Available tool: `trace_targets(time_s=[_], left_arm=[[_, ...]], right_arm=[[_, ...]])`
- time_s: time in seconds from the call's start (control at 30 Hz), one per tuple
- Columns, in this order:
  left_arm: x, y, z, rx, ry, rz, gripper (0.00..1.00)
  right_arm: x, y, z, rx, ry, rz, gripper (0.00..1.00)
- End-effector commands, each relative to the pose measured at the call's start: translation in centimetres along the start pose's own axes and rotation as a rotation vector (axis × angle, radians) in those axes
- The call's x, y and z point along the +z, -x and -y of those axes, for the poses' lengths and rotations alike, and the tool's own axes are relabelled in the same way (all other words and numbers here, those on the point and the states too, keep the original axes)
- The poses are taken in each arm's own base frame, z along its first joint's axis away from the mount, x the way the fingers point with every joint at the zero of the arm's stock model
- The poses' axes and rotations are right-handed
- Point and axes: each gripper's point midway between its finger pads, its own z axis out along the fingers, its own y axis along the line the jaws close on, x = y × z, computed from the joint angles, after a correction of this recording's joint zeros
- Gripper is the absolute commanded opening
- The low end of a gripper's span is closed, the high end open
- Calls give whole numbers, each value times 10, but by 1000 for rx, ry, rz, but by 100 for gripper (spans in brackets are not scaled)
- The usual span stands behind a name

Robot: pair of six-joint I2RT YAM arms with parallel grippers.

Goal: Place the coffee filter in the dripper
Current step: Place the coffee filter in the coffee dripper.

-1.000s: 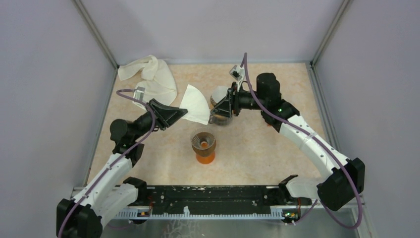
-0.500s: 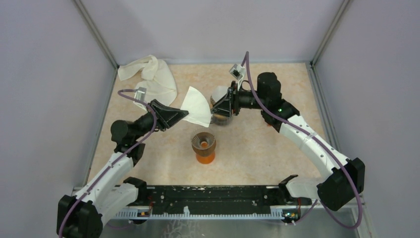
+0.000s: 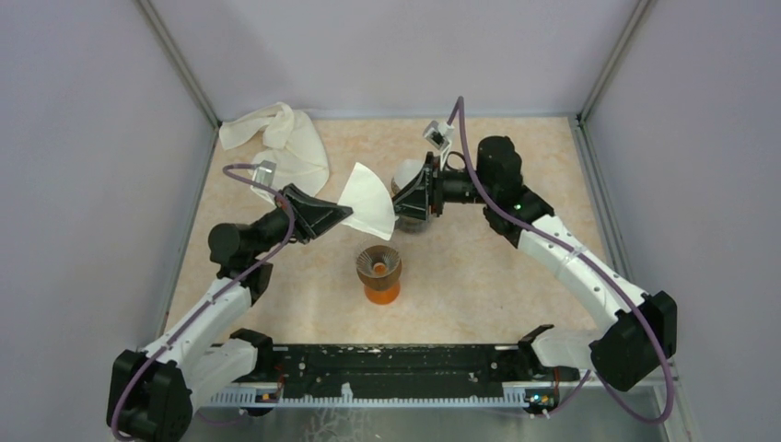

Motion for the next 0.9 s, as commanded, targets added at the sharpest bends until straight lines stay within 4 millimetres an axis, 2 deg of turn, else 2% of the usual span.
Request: trace_targets(time_s=[0.0,0.4,0.5,0.67,0.73,0.87], left_arm=[[-2,-2,11,8,-75,0,0],[-2,-7,11,-1,-83,-6,0],[-2,-7,11,-1,-82,-6,0],[-3,-8,5,5,-43,-6,0],[-4,-8,1,9,-15,-5,4],[-4,-8,-4,21,23,-9,12]], right_arm=[[6,14,-17,-50,73,53,43],[16,20,-26,-44,123,78,40],[19,18,-28,-39,132,69,32],[15,20,-27,-60,99,70,11],[13,21,-26,-69,79,70,2],[10,23,-25,-78,47,68,0]])
